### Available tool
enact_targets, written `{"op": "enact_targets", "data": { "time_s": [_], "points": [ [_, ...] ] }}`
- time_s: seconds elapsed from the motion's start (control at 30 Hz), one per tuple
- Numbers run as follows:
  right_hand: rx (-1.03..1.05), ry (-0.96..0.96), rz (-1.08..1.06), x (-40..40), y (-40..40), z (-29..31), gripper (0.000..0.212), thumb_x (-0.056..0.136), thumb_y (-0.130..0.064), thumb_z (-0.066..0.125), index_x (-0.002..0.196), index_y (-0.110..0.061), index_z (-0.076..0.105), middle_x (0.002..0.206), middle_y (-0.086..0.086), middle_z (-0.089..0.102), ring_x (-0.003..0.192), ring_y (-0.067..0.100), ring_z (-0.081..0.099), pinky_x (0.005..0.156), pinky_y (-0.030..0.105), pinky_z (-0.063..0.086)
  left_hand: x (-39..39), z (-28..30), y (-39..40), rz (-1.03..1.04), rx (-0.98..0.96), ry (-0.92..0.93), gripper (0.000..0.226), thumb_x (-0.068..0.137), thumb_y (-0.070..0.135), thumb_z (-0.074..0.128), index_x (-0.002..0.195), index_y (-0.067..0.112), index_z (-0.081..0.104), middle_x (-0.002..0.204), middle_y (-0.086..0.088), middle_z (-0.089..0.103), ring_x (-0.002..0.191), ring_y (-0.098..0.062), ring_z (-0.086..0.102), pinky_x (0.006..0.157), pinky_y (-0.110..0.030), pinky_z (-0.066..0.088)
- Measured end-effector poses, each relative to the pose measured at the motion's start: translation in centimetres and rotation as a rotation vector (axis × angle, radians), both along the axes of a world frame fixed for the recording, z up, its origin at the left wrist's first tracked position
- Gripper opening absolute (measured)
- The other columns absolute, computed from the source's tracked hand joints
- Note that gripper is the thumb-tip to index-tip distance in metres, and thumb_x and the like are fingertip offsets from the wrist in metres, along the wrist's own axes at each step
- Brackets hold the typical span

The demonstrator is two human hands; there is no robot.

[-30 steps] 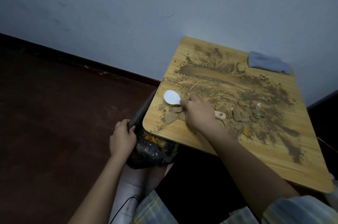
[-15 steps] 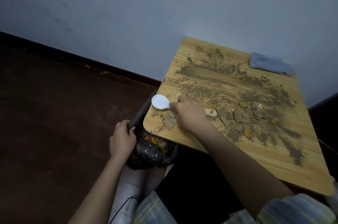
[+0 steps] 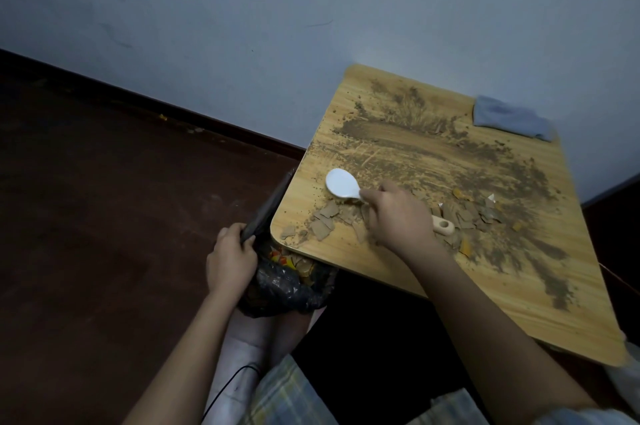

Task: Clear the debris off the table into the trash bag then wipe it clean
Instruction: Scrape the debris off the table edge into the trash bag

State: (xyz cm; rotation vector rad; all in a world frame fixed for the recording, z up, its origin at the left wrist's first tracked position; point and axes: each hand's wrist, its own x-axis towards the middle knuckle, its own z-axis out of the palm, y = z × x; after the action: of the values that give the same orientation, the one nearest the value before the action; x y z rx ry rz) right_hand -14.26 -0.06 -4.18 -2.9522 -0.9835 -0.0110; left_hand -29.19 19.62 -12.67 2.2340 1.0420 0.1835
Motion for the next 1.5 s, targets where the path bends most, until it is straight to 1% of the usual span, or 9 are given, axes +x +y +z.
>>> {"op": "enact_targets", "data": {
  "time_s": [0.13, 0.33, 0.53, 0.77, 0.87, 1.03, 1.17, 1.3, 1.5],
  "points": [
    [-0.036, 0.001, 0.004, -0.5, -0.6, -0.2, 0.031, 0.096, -0.024, 0.046, 0.124, -0.028, 0.06, 0.105, 0.005, 0.054, 0.095, 0.029, 0.058, 0.06, 0.029, 0.032, 0.1, 0.0, 0.0, 0.0, 0.0, -0.006, 0.018, 0.094, 0.016, 0.052, 0.111, 0.015, 0.058, 0.108, -0.007, 0.055, 0.097, -0.035, 0.057, 0.073, -0.037, 0.034],
    [-0.02, 0.02, 0.152, -2.7, -0.6, -0.6, 0.034, 0.098, -0.025, 0.042, 0.128, -0.029, 0.058, 0.115, 0.003, 0.057, 0.099, 0.027, 0.057, 0.068, 0.03, 0.038, 0.0, 0.0, -0.1, -0.003, 0.001, -0.011, 0.017, 0.094, 0.017, 0.051, 0.11, 0.016, 0.058, 0.107, -0.007, 0.055, 0.096, -0.035, 0.058, 0.075, -0.038, 0.037],
    [0.014, 0.009, 0.094, -2.9, -0.8, -0.2, 0.035, 0.098, -0.025, 0.042, 0.129, -0.029, 0.057, 0.112, 0.001, 0.057, 0.097, 0.025, 0.057, 0.062, 0.027, 0.029, -0.2, 0.1, 0.0, 0.003, 0.001, -0.002, 0.019, 0.095, 0.017, 0.051, 0.112, 0.016, 0.058, 0.11, -0.007, 0.055, 0.098, -0.034, 0.058, 0.074, -0.036, 0.035],
    [-0.044, 0.048, 0.154, -4.2, -1.2, -0.8, 0.037, 0.097, -0.026, 0.042, 0.131, -0.032, 0.056, 0.12, 0.004, 0.053, 0.102, 0.026, 0.055, 0.064, 0.028, 0.033, -0.4, 0.3, -0.1, 0.008, 0.005, -0.008, 0.022, 0.095, 0.017, 0.051, 0.115, 0.014, 0.058, 0.111, -0.008, 0.055, 0.1, -0.035, 0.057, 0.077, -0.038, 0.036],
    [-0.036, 0.079, 0.171, -4.7, -1.2, -0.9, 0.038, 0.098, -0.025, 0.041, 0.133, -0.032, 0.054, 0.116, 0.004, 0.053, 0.099, 0.025, 0.056, 0.064, 0.029, 0.038, -0.5, 0.3, -0.2, 0.004, 0.011, 0.002, 0.022, 0.095, 0.017, 0.051, 0.116, 0.014, 0.058, 0.112, -0.008, 0.055, 0.101, -0.035, 0.056, 0.078, -0.038, 0.036],
    [-0.048, 0.074, 0.196, -5.5, -1.3, -0.9, 0.039, 0.097, -0.025, 0.04, 0.134, -0.031, 0.052, 0.114, 0.004, 0.053, 0.099, 0.025, 0.055, 0.063, 0.029, 0.033, -0.9, 0.2, -0.1, 0.005, 0.01, 0.012, 0.022, 0.095, 0.017, 0.05, 0.116, 0.014, 0.058, 0.112, -0.008, 0.055, 0.101, -0.034, 0.056, 0.079, -0.039, 0.038],
    [-0.042, 0.089, 0.221, -6.1, -1.3, -0.9, 0.039, 0.098, -0.026, 0.039, 0.135, -0.033, 0.051, 0.114, 0.002, 0.054, 0.098, 0.024, 0.055, 0.064, 0.029, 0.039, -1.0, 0.3, -0.1, 0.007, 0.008, 0.014, 0.022, 0.095, 0.017, 0.05, 0.116, 0.015, 0.058, 0.112, -0.008, 0.055, 0.101, -0.034, 0.056, 0.078, -0.039, 0.037],
    [-0.029, 0.095, 0.242, -6.4, -1.2, -0.8, 0.04, 0.099, -0.025, 0.038, 0.136, -0.033, 0.051, 0.113, 0.002, 0.054, 0.097, 0.024, 0.055, 0.064, 0.029, 0.039, -1.1, 0.3, -0.1, 0.008, 0.007, 0.002, 0.021, 0.095, 0.018, 0.051, 0.114, 0.015, 0.058, 0.111, -0.007, 0.055, 0.101, -0.034, 0.056, 0.077, -0.038, 0.036],
    [0.01, 0.04, 0.177, -5.4, -0.9, -0.2, 0.039, 0.096, -0.026, 0.043, 0.132, -0.033, 0.053, 0.11, 0.002, 0.054, 0.097, 0.024, 0.055, 0.064, 0.029, 0.037, -1.3, 0.3, 0.0, 0.005, -0.008, -0.005, 0.019, 0.095, 0.018, 0.05, 0.113, 0.017, 0.058, 0.11, -0.006, 0.055, 0.098, -0.033, 0.057, 0.075, -0.037, 0.035]
  ]
}}
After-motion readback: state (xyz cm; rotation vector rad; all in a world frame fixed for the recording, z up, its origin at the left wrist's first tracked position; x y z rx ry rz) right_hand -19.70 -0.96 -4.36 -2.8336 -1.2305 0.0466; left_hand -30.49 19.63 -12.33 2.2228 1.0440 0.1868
